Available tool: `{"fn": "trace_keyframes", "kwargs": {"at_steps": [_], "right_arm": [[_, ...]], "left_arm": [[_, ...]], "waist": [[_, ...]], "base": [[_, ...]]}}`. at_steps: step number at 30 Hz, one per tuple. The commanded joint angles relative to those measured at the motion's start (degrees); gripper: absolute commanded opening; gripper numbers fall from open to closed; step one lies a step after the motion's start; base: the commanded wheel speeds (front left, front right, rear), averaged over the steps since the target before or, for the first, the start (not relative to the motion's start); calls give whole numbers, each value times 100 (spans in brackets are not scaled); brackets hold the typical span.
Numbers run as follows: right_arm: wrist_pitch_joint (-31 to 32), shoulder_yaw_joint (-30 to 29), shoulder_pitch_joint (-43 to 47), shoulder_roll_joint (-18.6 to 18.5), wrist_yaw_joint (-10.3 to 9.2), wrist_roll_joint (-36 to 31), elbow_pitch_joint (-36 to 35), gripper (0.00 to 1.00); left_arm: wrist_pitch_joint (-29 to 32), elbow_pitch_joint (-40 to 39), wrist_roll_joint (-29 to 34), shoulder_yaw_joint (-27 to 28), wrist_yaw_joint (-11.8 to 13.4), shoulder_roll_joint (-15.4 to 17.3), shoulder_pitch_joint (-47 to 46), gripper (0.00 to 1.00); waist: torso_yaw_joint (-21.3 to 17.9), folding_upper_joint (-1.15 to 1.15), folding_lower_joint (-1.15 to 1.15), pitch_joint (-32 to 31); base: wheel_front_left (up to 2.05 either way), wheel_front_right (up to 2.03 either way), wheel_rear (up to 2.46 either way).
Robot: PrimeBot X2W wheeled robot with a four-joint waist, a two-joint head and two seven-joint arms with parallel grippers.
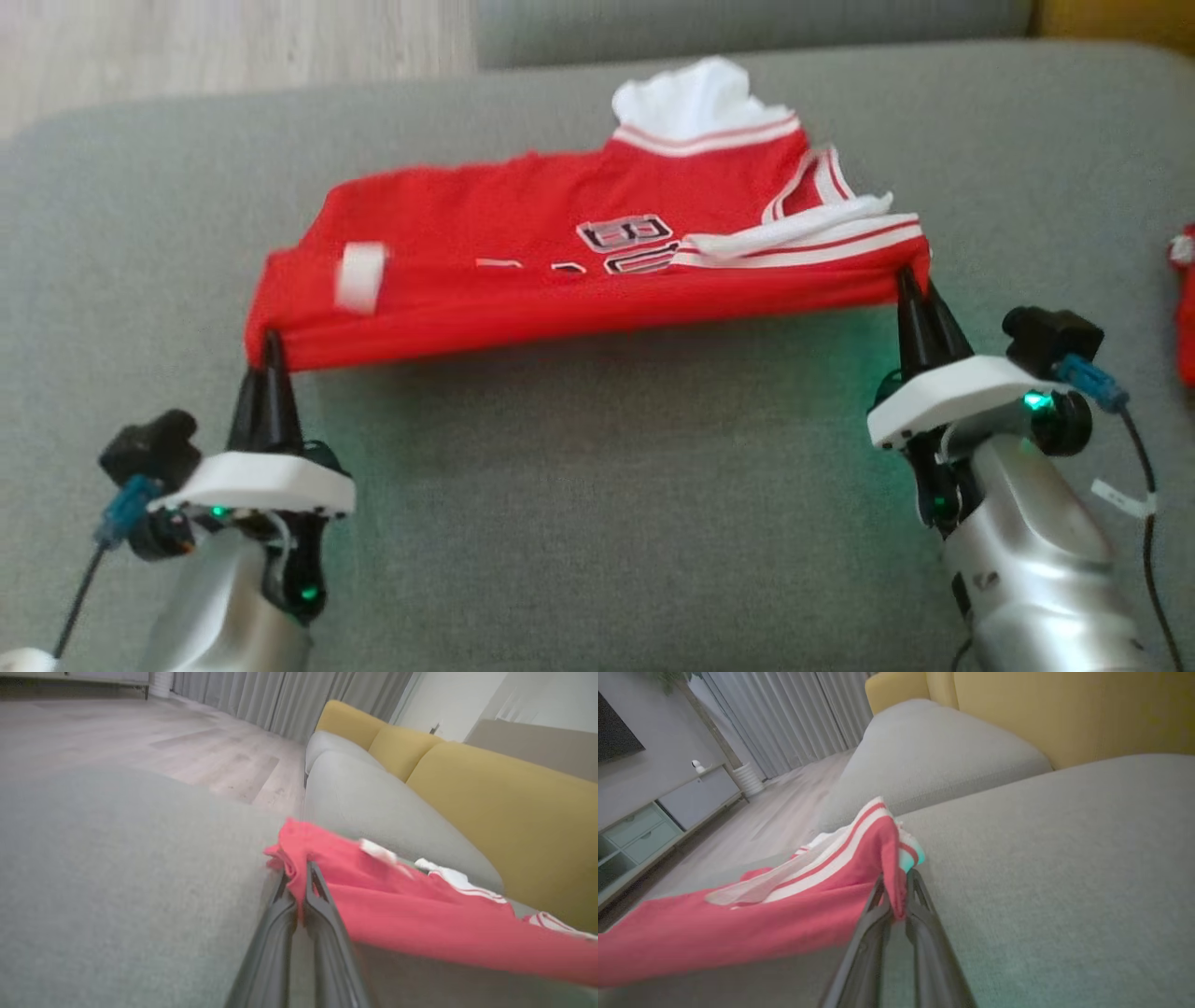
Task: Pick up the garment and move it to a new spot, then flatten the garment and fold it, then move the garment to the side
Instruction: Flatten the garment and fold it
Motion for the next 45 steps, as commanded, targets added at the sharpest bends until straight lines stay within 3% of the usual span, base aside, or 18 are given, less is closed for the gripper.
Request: {"fn": "trace_keyframes", "kwargs": {"at_steps": [1, 8, 16, 17, 18, 24, 29, 39, 45], "right_arm": [[-22, 48, -281, -68, -4, 90, -169, 0], [83, 140, 133, -336, -4, 620, 57, 0], [214, 331, 1230, -430, -4, 1038, 82, 0], [200, 345, 1292, -420, -4, 1052, 66, 35], [180, 352, 1329, -407, -4, 1061, 42, 100], [56, 379, 1231, -384, -4, 844, -143, 100], [0, 402, 801, -359, -4, 408, -386, 100], [-16, 745, -231, -161, -4, 13, -485, 100], [-19, 978, -594, -97, -4, 48, -417, 100]], "left_arm": [[-30, -249, 65, 241, 9, 214, -96, 0], [-30, -82, 150, 361, 9, 134, 547, 0], [-30, 265, 287, 460, 9, -167, 1443, 0], [-30, 291, 330, 488, 9, -185, 1475, 48], [-30, 306, 371, 534, 9, -200, 1486, 100], [-30, 193, 737, 703, 9, -178, 1253, 100], [-28, 332, 876, 354, 9, 205, 402, 100], [1229, 721, -236, -1316, 9, 1285, -1672, 100], [1420, 843, -926, -2068, 9, 1675, -2148, 100]], "waist": [[-27, 0, 0, -378], [-103, 0, 0, -831], [-162, 0, 0, -818], [-168, 0, 0, -796], [-170, 0, 0, -772], [-136, 0, 0, -626], [-63, 0, 0, -291], [-78, 0, 0, 631], [-171, 0, 0, 998]], "base": [[0, 0, 0], [0, 0, 0], [0, 0, 0], [0, 0, 0], [0, 0, 0], [0, 0, 0], [0, 0, 0], [0, 0, 0], [0, 0, 0]]}}
